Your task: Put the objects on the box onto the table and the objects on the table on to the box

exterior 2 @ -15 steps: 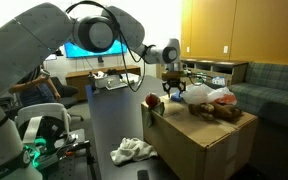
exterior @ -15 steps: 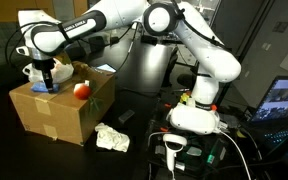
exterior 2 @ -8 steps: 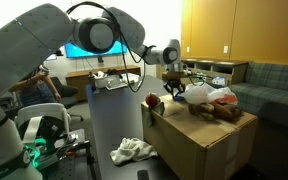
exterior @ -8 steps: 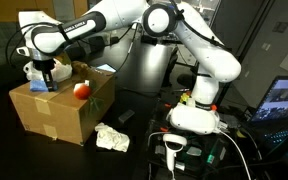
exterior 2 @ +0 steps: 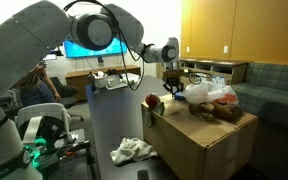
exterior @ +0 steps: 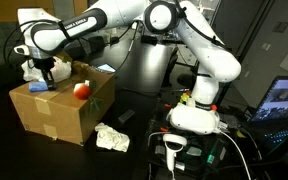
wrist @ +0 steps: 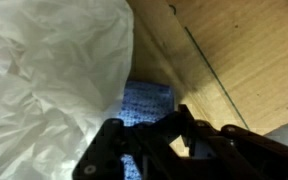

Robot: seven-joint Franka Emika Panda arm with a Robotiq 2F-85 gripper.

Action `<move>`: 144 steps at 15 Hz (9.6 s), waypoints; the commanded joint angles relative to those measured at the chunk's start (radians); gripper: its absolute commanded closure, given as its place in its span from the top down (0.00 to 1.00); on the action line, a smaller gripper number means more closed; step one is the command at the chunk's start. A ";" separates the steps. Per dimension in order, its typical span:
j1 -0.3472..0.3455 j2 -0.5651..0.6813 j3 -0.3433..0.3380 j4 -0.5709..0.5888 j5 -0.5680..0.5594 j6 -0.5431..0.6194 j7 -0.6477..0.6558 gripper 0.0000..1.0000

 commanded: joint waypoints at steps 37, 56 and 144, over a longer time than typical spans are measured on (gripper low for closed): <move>0.060 0.286 0.071 0.521 0.067 -0.172 -0.586 1.00; 0.019 0.329 0.062 0.588 0.053 -0.183 -0.585 1.00; -0.267 -0.889 -0.175 -1.292 0.325 0.168 0.449 0.05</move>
